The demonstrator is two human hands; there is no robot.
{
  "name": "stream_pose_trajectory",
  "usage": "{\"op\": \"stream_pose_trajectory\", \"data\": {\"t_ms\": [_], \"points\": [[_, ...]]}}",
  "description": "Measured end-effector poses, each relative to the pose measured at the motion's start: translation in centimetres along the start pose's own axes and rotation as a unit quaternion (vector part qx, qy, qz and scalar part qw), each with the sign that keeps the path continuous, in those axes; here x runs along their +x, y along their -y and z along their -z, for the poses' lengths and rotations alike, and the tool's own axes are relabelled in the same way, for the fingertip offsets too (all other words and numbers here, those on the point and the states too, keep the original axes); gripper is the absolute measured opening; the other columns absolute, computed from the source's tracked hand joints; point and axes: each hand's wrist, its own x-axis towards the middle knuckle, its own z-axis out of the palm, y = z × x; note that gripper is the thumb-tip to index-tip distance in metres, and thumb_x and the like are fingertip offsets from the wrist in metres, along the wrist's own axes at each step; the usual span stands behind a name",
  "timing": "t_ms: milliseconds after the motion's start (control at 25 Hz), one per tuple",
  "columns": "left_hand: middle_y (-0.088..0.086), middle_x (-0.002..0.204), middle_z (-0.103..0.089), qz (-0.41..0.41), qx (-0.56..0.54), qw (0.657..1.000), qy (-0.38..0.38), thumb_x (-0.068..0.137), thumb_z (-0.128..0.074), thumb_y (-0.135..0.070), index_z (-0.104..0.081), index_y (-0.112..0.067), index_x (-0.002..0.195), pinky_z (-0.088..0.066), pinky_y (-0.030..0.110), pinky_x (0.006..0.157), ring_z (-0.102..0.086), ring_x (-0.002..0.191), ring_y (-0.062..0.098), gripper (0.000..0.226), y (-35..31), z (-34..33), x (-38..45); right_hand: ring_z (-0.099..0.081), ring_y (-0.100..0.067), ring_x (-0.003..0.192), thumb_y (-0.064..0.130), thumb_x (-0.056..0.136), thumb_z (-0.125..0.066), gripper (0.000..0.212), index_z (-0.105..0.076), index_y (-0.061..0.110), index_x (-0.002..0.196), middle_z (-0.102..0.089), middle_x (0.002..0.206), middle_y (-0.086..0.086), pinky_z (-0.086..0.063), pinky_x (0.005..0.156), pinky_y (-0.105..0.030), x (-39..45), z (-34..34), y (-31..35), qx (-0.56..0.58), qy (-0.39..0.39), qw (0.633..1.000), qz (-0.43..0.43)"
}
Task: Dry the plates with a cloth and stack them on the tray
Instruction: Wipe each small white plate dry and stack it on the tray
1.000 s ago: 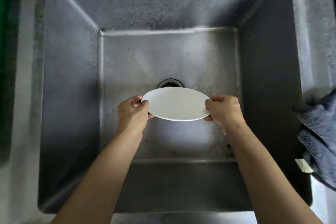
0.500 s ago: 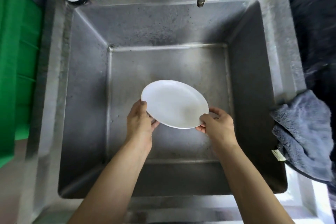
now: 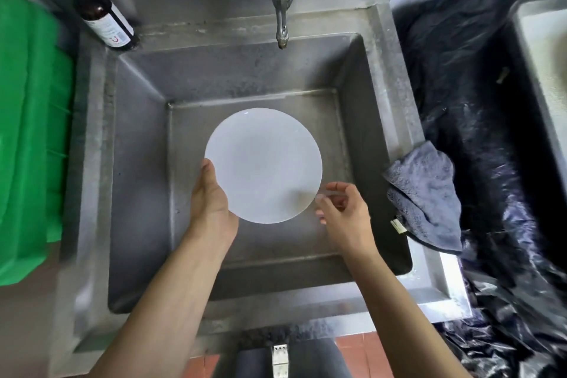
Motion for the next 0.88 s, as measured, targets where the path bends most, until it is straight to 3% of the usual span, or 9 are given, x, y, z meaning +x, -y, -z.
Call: {"op": "stream_pose_trajectory", "data": {"t_ms": [120,200,320,400,480,600,680,800,880], "points": [[-0.010,0.108,-0.073,-0.012,0.010,1.000,0.009,0.104,-0.045,-0.048,-0.066,-0.029,0.102,-0.055,0.044,0.096,-0.070,0.105,0.018,0.029,-1.0,0.1,-1.1,-0.063,-0.002,0.084,0.014,0.094,-0.062,0.018,-0.064,0.022,0.110,-0.068,0.095,0.006,-0.052,0.086,-0.033,-0.2,3.5,0.0,-0.075,-0.104,0.987,0.098],[-0.011,0.105,-0.074,-0.024,0.015,0.999,0.021,0.103,-0.047,-0.048,-0.067,-0.029,0.101,-0.058,0.037,0.086,-0.071,0.098,0.014,0.027,-1.5,0.0,-2.2,-0.062,-0.016,0.090,0.007,0.093,-0.060,0.024,-0.067,0.018,0.113,-0.067,0.102,-0.001,-0.050,0.088,-0.039,0.0,5.8,-0.2,-0.124,-0.166,0.965,0.162],[-0.014,0.099,-0.076,-0.039,0.040,0.998,0.042,0.102,-0.050,-0.048,-0.068,-0.030,0.100,-0.059,0.033,0.080,-0.072,0.095,0.012,0.026,-1.8,-0.1,-3.5,-0.058,-0.037,0.099,0.000,0.086,-0.063,0.035,-0.069,0.013,0.117,-0.067,0.109,-0.012,-0.044,0.089,-0.048,0.7,8.0,-0.9,-0.257,-0.230,0.902,0.258],[-0.014,0.098,-0.076,-0.041,0.053,0.997,0.046,0.100,-0.053,-0.049,-0.069,-0.029,0.104,-0.060,0.034,0.080,-0.072,0.098,0.014,0.025,-1.9,-0.1,-4.5,-0.054,-0.041,0.117,0.005,0.083,-0.065,0.051,-0.064,0.017,0.133,-0.062,0.131,-0.015,-0.038,0.098,-0.050,1.3,9.3,-1.4,-0.345,-0.232,0.878,0.238],[-0.010,0.105,-0.076,-0.039,0.064,0.996,0.049,0.099,-0.057,-0.050,-0.068,-0.026,0.120,-0.060,0.035,0.080,-0.072,0.100,0.017,0.034,-1.9,-0.3,-5.5,-0.036,-0.037,0.145,0.019,0.085,-0.068,0.071,-0.046,0.027,0.152,-0.041,0.158,-0.014,-0.025,0.115,-0.051,2.3,10.7,-2.3,-0.394,-0.201,0.882,0.162],[-0.008,0.107,-0.076,-0.034,0.084,0.994,0.060,0.096,-0.059,-0.052,-0.065,-0.025,0.130,-0.061,0.032,0.073,-0.073,0.097,0.017,0.044,-1.8,-0.6,-6.8,-0.020,-0.038,0.153,0.035,0.091,-0.070,0.084,-0.024,0.035,0.162,-0.016,0.168,-0.017,-0.021,0.121,-0.054,3.9,12.7,-4.2,-0.373,-0.124,0.914,0.098],[-0.009,0.103,-0.077,-0.037,0.095,0.993,0.059,0.095,-0.060,-0.054,-0.067,-0.025,0.126,-0.062,0.029,0.068,-0.074,0.093,0.015,0.042,-2.0,-0.9,-7.7,-0.026,-0.046,0.147,0.029,0.097,-0.064,0.073,-0.028,0.031,0.161,-0.018,0.164,-0.023,-0.030,0.117,-0.055,4.9,13.3,-4.9,-0.333,-0.093,0.932,0.112],[-0.012,0.099,-0.078,-0.043,0.101,0.992,0.067,0.096,-0.058,-0.054,-0.068,-0.030,0.117,-0.063,0.028,0.068,-0.075,0.089,0.011,0.033,-2.5,-1.3,-8.8,-0.041,-0.052,0.130,0.014,0.103,-0.051,0.051,-0.044,0.022,0.152,-0.032,0.151,-0.028,-0.045,0.102,-0.059,5.3,13.6,-5.4,-0.306,-0.126,0.932,0.151],[-0.018,0.090,-0.077,-0.055,0.098,0.991,0.078,0.097,-0.056,-0.053,-0.068,-0.035,0.102,-0.061,0.024,0.059,-0.075,0.081,0.006,0.022,-3.1,-1.5,-9.4,-0.049,-0.052,0.119,0.006,0.102,-0.047,0.047,-0.048,0.016,0.148,-0.039,0.144,-0.029,-0.049,0.095,-0.057,4.9,13.8,-5.4,-0.282,-0.139,0.935,0.166]]}}
